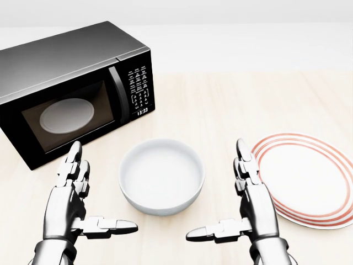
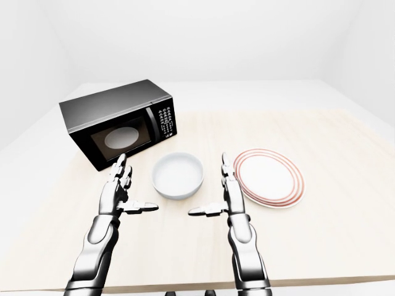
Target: Pick up the white bowl and put it on the plate.
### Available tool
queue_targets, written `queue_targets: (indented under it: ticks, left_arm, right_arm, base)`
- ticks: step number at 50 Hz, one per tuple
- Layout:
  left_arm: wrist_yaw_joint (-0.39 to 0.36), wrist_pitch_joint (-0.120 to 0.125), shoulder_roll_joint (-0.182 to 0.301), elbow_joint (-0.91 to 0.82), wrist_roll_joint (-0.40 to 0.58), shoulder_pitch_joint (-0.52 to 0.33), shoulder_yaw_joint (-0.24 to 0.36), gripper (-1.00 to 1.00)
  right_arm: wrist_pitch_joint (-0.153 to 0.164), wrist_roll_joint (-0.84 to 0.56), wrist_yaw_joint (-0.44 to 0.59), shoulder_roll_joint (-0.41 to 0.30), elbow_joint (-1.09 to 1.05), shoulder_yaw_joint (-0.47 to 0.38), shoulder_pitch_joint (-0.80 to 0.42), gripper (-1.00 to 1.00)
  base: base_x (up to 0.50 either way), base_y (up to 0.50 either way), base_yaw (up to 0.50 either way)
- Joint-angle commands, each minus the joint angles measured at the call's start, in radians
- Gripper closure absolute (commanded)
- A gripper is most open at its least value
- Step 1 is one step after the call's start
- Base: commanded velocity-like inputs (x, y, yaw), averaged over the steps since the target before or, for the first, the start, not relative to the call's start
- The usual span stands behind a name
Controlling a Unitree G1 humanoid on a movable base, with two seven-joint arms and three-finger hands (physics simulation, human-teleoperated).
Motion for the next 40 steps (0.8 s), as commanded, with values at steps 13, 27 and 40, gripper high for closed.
queue_targets:
  ticks: [13, 27, 40]
  left_arm:
    - [0.0, 0.0, 0.0, 0.0, 0.0, 0.0, 0.0, -1.0]
    - [0.0, 0.0, 0.0, 0.0, 0.0, 0.0, 0.0, -1.0]
    - [0.0, 0.0, 0.0, 0.0, 0.0, 0.0, 0.0, -1.0]
  right_arm:
    - [0.02, -0.241, -0.005, -0.039, -0.023, -0.001, -0.05, -1.0]
    - [-0.003, -0.503, 0.043, -0.062, 0.0, 0.008, -0.075, -1.0]
    - [0.008, -0.664, 0.088, -0.065, -0.028, 0.016, -0.108, -1.0]
  base:
    - [0.0, 0.0, 0.0]
    - [0.0, 0.0, 0.0]
    - [0.0, 0.0, 0.0]
